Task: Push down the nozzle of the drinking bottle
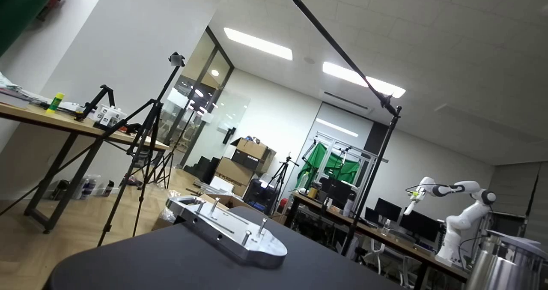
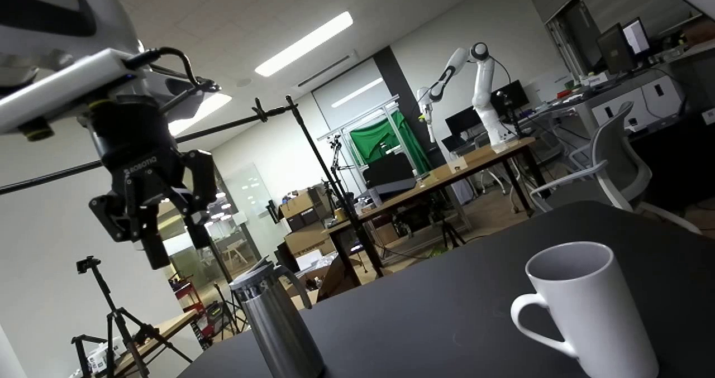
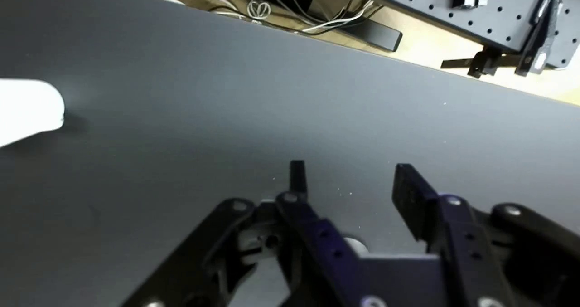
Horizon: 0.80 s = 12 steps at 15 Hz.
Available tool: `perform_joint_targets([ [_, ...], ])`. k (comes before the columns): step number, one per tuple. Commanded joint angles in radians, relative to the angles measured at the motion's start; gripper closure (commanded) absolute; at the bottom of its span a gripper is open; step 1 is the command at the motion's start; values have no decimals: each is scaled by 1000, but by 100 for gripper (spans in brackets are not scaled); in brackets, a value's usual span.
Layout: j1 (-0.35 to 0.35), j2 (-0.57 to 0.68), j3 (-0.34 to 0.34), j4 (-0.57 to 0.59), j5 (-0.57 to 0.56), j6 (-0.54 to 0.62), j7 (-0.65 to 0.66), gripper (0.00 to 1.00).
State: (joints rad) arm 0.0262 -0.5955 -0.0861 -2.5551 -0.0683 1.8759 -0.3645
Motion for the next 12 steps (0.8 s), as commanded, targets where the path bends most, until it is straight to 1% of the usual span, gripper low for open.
perform_joint_targets([
  [1,13,164,48,149,-38,53,54,75],
  [2,13,208,63,186,-46,70,67,84],
  [3,12,244,75,217,-54,83,75,90],
  [5,11,322,101,281,-78,103,103,99],
  [8,18,433,132,381,-98,97,139,100],
  [12,35,533,164,475,-125,98,178,100],
])
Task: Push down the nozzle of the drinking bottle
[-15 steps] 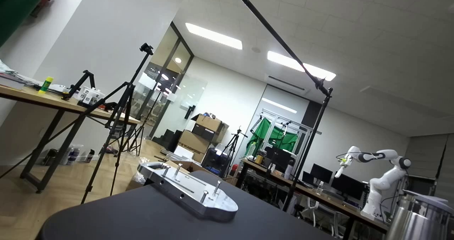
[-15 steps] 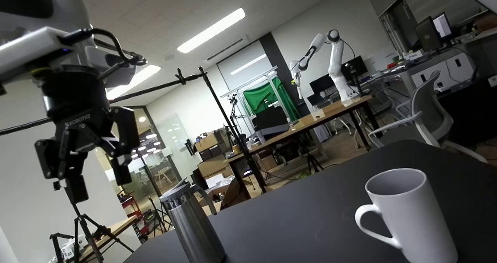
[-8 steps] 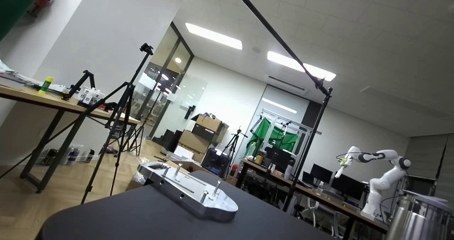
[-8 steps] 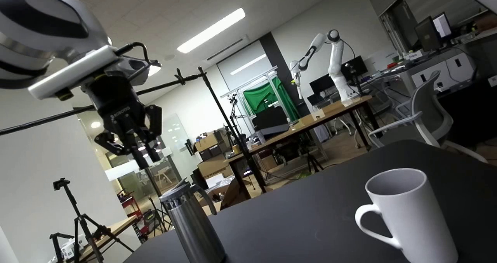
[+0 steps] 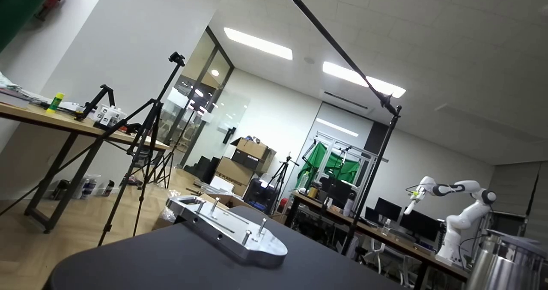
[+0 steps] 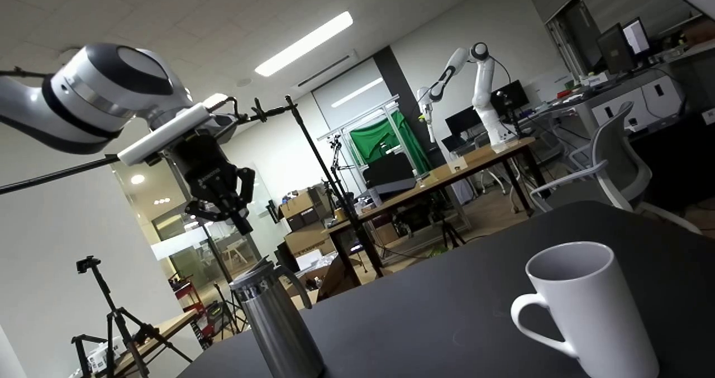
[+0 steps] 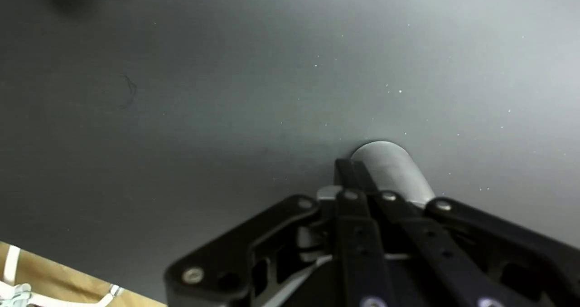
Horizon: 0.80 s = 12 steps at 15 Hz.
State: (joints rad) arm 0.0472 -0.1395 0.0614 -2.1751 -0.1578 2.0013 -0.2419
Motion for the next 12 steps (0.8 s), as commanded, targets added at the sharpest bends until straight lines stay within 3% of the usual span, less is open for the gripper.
perform_joint_targets([
  [1,18,94,19,109,-33,-17,57,100],
  [12,28,176,20,136,44,122,2,100],
])
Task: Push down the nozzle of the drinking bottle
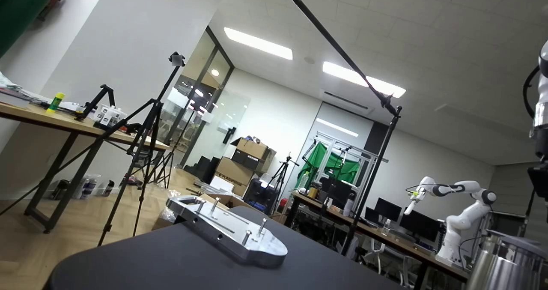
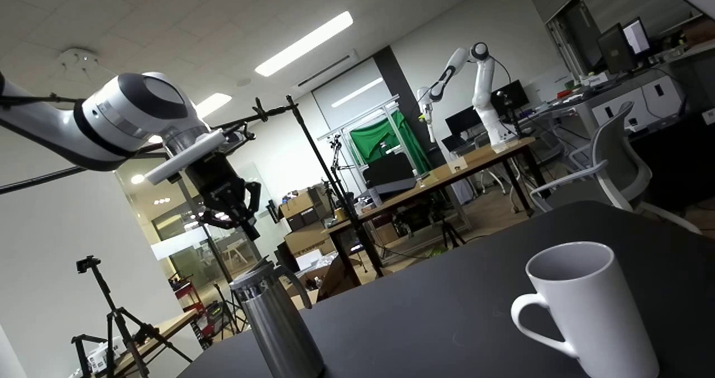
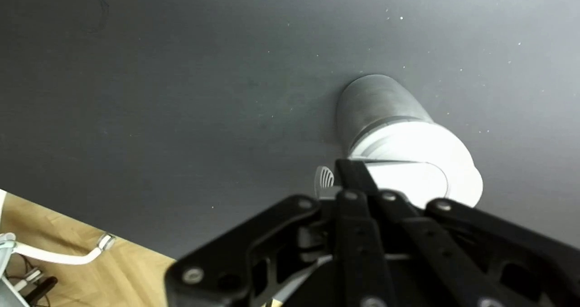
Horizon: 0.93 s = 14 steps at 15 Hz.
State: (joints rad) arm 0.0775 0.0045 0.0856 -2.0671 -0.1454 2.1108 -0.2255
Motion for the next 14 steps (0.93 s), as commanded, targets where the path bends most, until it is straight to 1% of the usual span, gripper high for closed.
perform_joint_targets([
  [1,-2,37,-4,26,43,23,-22,100],
  [8,-3,100,0,23,71,120,-41,100],
  [14,-11,155,-4,36,81,115,-37,100],
])
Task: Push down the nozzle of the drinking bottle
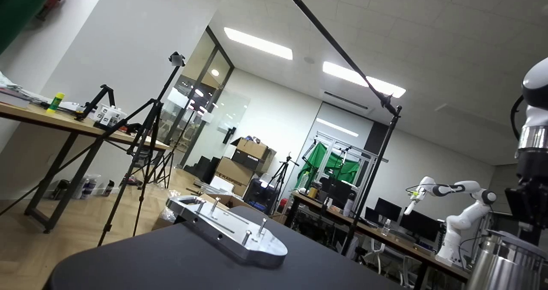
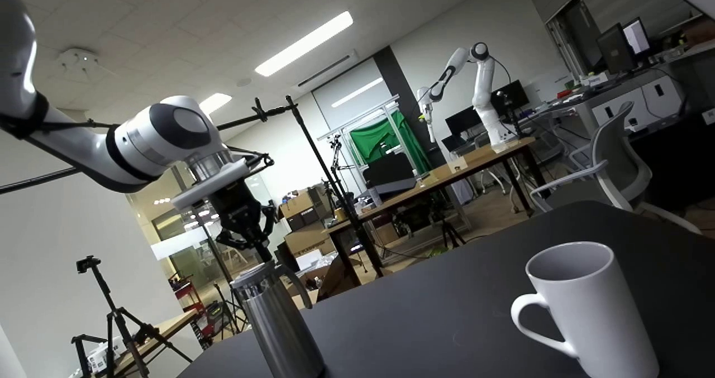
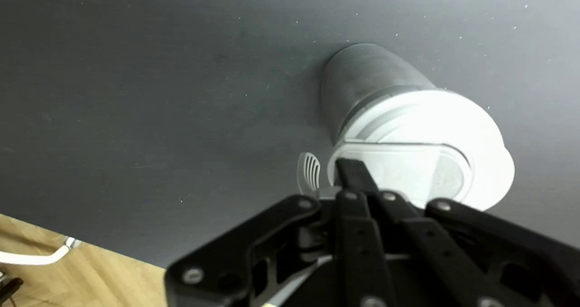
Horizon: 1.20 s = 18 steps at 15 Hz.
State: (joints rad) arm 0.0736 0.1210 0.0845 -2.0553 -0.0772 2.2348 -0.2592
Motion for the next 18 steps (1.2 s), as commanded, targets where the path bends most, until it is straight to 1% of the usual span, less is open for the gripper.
perform_joint_targets([
  [1,-9,41,-3,26,15,-11,-1,100],
  [5,-9,0,3,18,38,-18,-7,100],
  [8,-13,-84,5,-15,79,-29,-30,100],
  [10,-16,-150,-5,-40,71,-64,-29,100],
  [11,-18,-190,-13,-56,44,-97,-13,74],
  [12,-22,-229,-21,-68,17,-141,-3,73],
  [14,-43,-330,-44,-117,-44,-245,-3,60],
  [15,-54,-378,-56,-138,-73,-297,-7,53],
  [18,-97,-520,-107,-210,-138,-435,-28,33],
])
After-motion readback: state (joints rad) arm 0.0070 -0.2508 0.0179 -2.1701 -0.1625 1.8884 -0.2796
